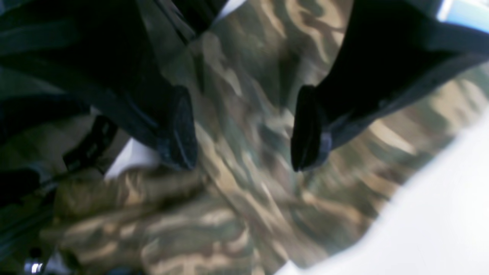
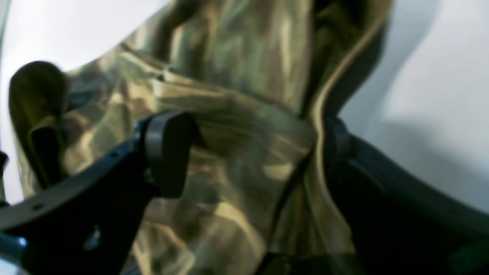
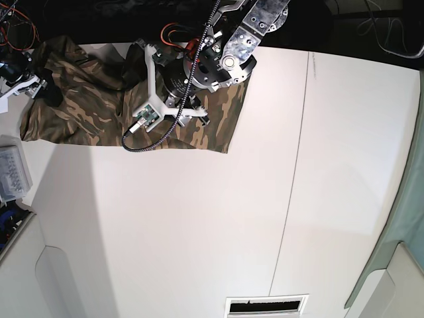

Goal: Layout the t-shirt on the table in an organized manner, then fold the t-shirt properly
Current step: 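Fold the strip end with the left gripper toward the right gripper, then fold the other strip end with the right gripper over the folded stack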

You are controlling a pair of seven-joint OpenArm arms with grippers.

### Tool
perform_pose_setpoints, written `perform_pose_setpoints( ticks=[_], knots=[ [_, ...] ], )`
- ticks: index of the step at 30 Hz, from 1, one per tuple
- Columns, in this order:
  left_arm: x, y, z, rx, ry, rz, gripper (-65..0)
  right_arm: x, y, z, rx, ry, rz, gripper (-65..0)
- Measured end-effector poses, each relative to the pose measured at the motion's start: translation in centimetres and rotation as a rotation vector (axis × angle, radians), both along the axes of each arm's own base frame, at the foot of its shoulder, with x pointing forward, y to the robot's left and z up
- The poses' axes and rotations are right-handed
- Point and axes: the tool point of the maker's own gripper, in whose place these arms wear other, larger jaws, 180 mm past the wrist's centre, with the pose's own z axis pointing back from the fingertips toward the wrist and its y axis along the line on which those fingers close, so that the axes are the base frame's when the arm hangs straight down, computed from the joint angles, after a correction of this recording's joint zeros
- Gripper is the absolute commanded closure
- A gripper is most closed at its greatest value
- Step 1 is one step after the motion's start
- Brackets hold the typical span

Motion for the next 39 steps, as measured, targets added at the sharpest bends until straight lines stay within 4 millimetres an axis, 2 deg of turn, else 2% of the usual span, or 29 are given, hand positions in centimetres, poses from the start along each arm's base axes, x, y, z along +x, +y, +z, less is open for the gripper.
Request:
perform_pose_setpoints(
  ticks=[1,2,3,6,7,11,15,18,20,22,25,28,31,33,34,36,37,38,39],
  knots=[
    [0.2,0.1,0.1,-0.001,-0.003,0.006,-42.0,0.0,0.1,0.0,0.003,0.003,0.002,-43.0],
    [0.4,0.4,0.1,0.001,-0.002,0.014,-41.9,-0.1,0.1,-0.1,0.004,0.009,0.005,-38.8],
    [0.7,0.8,0.0,0.005,-0.003,0.028,-41.9,-0.2,0.1,-0.2,0.001,0.017,0.009,-31.8],
    [2.3,3.3,-0.5,0.024,0.005,0.122,-41.9,-0.7,0.1,-0.5,-0.008,0.042,0.02,-1.8],
    [3.1,4.5,-0.7,0.033,0.006,0.171,-41.9,-0.7,0.1,-0.4,-0.006,0.037,0.018,0.0],
    [5.5,10.1,-1.6,0.081,0.01,0.328,-41.9,-0.4,-1.2,0.4,-0.03,0.018,-0.012,0.0],
    [5.6,14.8,-3.2,0.151,0.033,0.404,-41.9,0.1,-3.8,2.3,-0.102,-0.02,-0.049,0.0],
    [4.0,16.4,-5.7,0.207,0.096,0.406,-41.9,0.9,-4.6,4.8,-0.103,-0.069,-0.063,0.0],
    [2.4,16.3,-7.5,0.214,0.155,0.4,-41.9,1.8,-4.3,7.1,-0.095,-0.122,-0.043,0.0],
    [1.6,15.9,-8.2,0.188,0.177,0.4,-41.9,3.1,-3.4,9.8,-0.108,-0.201,-0.005,0.0],
    [1.1,15.3,-8.7,0.181,0.194,0.385,-41.9,4.7,-1.3,13.5,-0.161,-0.309,0.069,0.0],
    [0.3,14.4,-9.0,0.177,0.202,0.358,-41.9,5.5,2.7,16.2,-0.159,-0.415,0.133,0.0],
    [-0.2,13.3,-9.1,0.175,0.201,0.323,-41.9,5.8,8.4,16.8,-0.121,-0.458,0.246,0.0],
    [-0.4,12.6,-9.2,0.169,0.203,0.306,-41.9,5.6,12.1,15.5,-0.085,-0.437,0.327,0.0],
    [-0.5,12.4,-9.2,0.165,0.2,0.301,-41.9,5.0,13.7,14.3,-0.082,-0.402,0.372,-2.7],
    [-0.5,12.3,-9.2,0.163,0.204,0.301,-41.9,3.4,16.7,12.2,-0.067,-0.347,0.457,-26.6],
    [-0.5,12.4,-9.2,0.163,0.204,0.301,-41.9,2.3,18.1,11.2,-0.06,-0.316,0.502,-36.6],
    [-0.5,12.3,-9.2,0.161,0.205,0.301,-41.9,1.2,19.2,10.2,-0.066,-0.281,0.549,-42.3],
    [-0.5,12.3,-9.2,0.161,0.205,0.302,-41.9,0.4,20.2,9.4,-0.075,-0.254,0.598,-43.5]
  ],
)
